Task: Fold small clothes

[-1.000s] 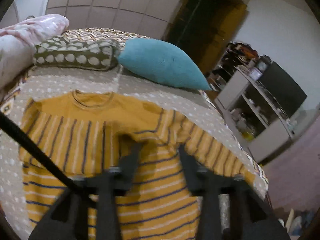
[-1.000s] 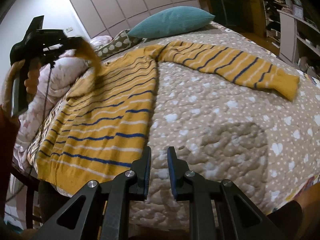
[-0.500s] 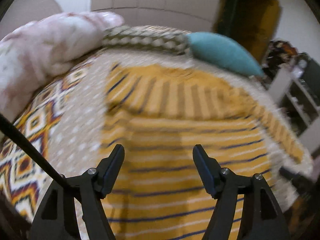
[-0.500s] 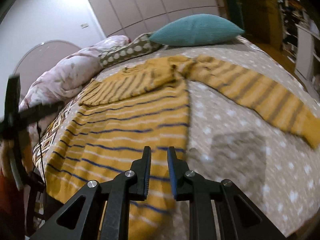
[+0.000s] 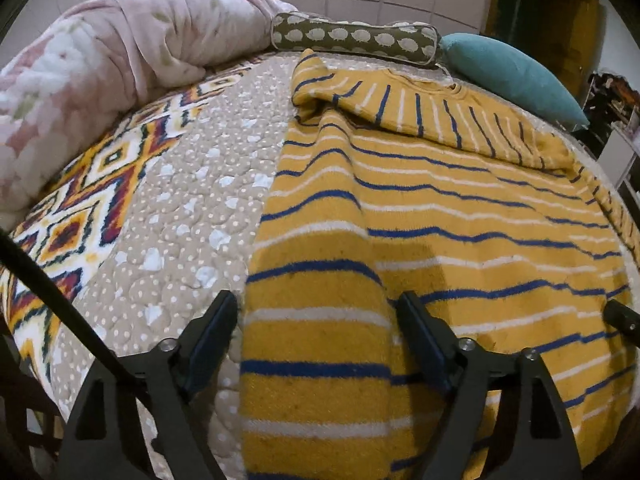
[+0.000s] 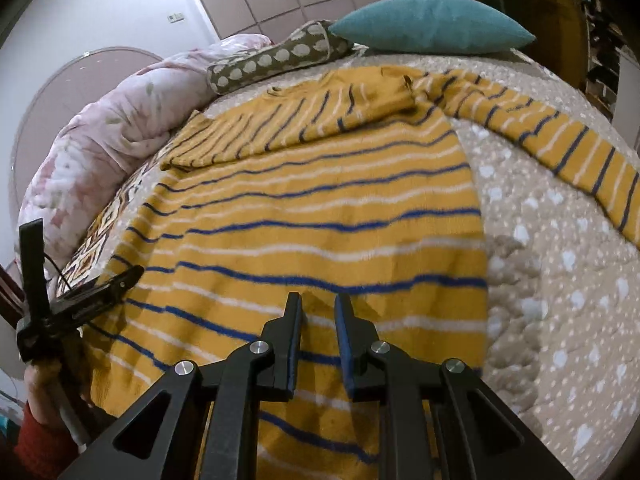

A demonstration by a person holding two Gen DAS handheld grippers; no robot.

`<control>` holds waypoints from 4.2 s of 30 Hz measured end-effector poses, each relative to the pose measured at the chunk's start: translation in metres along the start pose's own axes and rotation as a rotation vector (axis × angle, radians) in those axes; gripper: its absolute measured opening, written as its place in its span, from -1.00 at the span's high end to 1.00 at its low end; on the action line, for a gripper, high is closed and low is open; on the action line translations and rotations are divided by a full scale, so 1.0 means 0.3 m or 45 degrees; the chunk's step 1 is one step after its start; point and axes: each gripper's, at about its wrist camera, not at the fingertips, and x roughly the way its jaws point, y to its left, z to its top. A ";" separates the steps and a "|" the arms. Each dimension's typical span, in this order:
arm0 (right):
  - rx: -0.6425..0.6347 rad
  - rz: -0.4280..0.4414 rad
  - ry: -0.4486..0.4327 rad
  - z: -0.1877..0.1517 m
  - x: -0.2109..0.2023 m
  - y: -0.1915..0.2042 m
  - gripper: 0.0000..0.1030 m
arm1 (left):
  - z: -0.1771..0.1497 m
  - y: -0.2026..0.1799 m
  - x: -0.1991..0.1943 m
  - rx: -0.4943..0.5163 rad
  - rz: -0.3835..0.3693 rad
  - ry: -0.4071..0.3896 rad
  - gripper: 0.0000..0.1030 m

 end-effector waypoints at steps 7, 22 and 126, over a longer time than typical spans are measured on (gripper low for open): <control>0.030 -0.001 -0.032 -0.025 0.004 -0.011 0.61 | -0.010 -0.019 -0.007 -0.007 0.040 0.007 -0.74; -0.008 -0.037 -0.088 -0.049 0.011 0.008 0.57 | -0.014 -0.032 0.009 -0.011 0.078 0.026 -0.88; -0.498 -0.674 -0.036 0.138 -0.141 0.008 -0.18 | -0.062 0.074 -0.251 -0.070 -0.023 -0.037 -0.86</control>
